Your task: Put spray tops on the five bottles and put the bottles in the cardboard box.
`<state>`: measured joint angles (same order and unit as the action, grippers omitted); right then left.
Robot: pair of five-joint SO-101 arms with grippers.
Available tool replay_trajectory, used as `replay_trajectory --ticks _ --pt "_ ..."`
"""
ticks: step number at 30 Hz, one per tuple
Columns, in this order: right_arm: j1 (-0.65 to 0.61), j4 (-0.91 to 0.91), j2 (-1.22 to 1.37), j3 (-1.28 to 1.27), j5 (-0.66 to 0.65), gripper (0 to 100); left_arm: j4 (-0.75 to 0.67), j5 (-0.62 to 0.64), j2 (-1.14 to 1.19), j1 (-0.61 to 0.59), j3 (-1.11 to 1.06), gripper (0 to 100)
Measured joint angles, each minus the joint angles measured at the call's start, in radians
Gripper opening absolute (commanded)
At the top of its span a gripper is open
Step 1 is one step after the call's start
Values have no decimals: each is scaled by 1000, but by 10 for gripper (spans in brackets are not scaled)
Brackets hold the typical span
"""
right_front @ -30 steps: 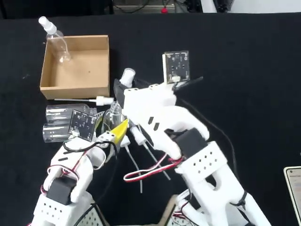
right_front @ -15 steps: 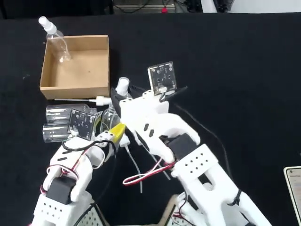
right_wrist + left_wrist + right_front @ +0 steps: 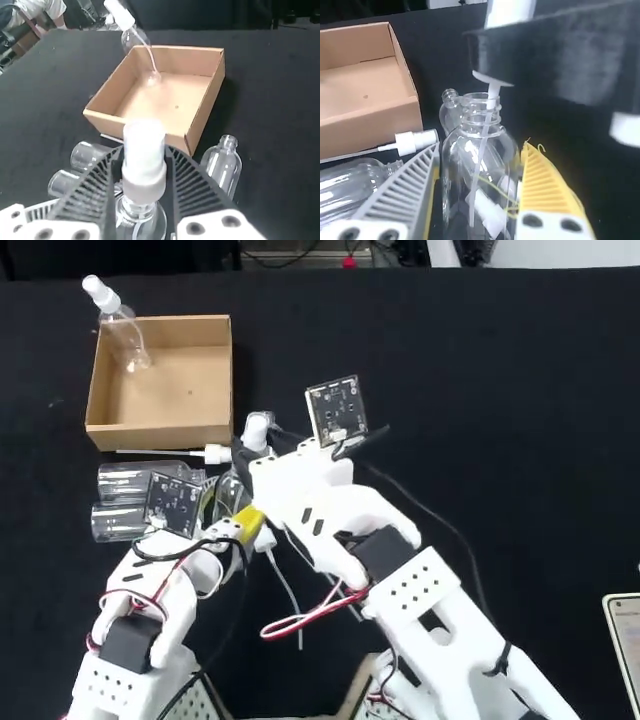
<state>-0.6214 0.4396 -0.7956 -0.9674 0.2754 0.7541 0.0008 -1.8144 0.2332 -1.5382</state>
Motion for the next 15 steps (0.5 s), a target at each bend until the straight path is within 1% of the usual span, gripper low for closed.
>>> replay_trajectory --ticks 8,15 --pt "-8 37 0 2 0 11 2 0 2 2 0 102" --pt "-20 41 0 2 0 11 40 0 2 2 0 102"
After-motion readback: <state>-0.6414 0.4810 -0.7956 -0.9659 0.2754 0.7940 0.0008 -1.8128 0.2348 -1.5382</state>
